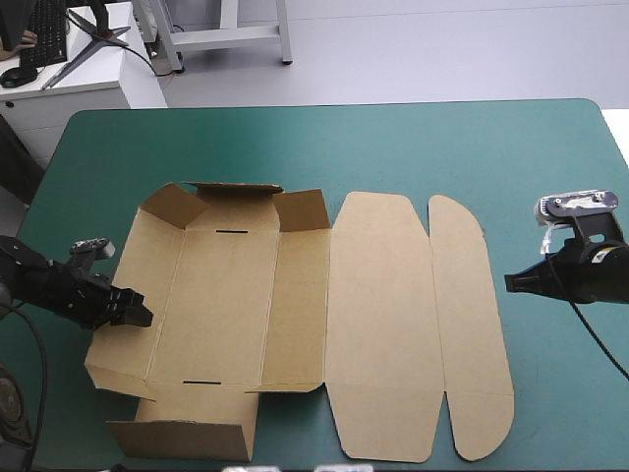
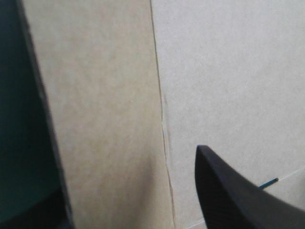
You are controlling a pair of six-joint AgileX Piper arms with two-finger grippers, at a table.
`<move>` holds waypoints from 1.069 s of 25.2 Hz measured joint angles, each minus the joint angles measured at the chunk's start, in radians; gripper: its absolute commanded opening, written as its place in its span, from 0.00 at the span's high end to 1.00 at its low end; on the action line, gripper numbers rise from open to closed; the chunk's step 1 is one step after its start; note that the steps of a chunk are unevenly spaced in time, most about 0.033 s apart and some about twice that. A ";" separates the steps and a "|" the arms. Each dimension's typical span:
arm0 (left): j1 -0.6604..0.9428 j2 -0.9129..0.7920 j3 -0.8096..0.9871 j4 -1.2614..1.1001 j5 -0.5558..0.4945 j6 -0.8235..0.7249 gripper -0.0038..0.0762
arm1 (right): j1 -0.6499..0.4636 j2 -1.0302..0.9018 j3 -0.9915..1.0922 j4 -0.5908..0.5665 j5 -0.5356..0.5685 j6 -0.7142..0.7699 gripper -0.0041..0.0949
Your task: Fold the box
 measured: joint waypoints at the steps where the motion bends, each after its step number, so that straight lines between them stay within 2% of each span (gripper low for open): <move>1: 0.000 0.000 0.000 0.000 0.000 -0.001 0.70 | 0.000 0.000 0.000 0.000 0.001 0.000 0.97; 4: 0.000 0.000 0.000 0.000 0.000 -0.006 0.93 | 0.000 0.000 0.000 0.000 0.002 0.000 0.97; 5: 0.000 0.000 0.000 0.000 0.000 -0.009 0.96 | 0.000 0.000 0.000 0.000 0.002 0.000 0.97; 20: -0.036 0.003 -0.042 0.060 0.010 -0.075 0.96 | 0.000 0.000 0.000 0.000 0.004 -0.004 0.97; 24: -0.209 0.004 -0.182 0.252 -0.045 -0.087 0.96 | 0.000 0.000 0.000 0.000 0.004 -0.004 0.97; 27: -0.413 0.005 -0.286 0.408 -0.194 -0.094 0.96 | 0.000 0.000 0.000 0.000 0.007 -0.004 0.97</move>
